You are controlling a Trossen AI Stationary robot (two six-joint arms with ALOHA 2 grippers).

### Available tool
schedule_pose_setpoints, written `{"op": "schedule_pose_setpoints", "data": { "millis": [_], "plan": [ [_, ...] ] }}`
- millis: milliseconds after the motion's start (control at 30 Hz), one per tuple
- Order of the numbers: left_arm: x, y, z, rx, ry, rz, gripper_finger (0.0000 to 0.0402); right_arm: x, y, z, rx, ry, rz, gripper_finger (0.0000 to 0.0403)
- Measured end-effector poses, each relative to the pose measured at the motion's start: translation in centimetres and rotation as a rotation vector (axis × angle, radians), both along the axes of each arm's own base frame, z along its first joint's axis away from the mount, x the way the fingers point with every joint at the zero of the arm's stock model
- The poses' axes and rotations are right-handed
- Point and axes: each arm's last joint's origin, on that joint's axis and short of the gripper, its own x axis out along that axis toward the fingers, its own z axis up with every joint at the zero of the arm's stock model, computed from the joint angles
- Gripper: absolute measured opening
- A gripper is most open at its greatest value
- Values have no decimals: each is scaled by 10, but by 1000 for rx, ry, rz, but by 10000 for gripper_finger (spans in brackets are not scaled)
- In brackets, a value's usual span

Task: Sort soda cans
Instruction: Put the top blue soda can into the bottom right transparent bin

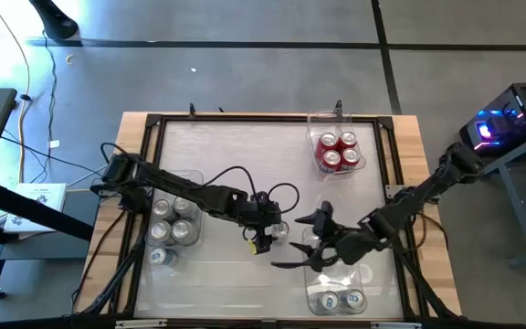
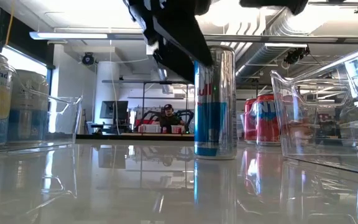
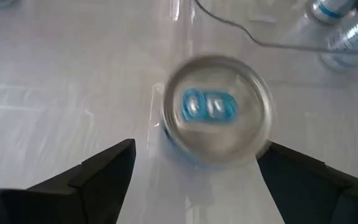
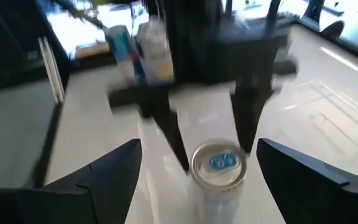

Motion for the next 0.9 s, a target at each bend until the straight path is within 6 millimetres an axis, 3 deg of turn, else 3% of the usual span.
{"op": "schedule_pose_setpoints", "data": {
  "millis": [300,567,733,900],
  "plan": [
    [-44,-14,28,200,31,85,328,37,-20,-39,11,98,-67,314],
    [-73,-14,12,273,27,242,328,52,-32,-55,84,161,-41,314],
    [-77,-12,2,271,35,299,328,55,-31,-62,65,170,-45,311],
    [-77,-12,-3,259,14,305,328,55,-31,-62,58,167,-43,259]
  ]
}}
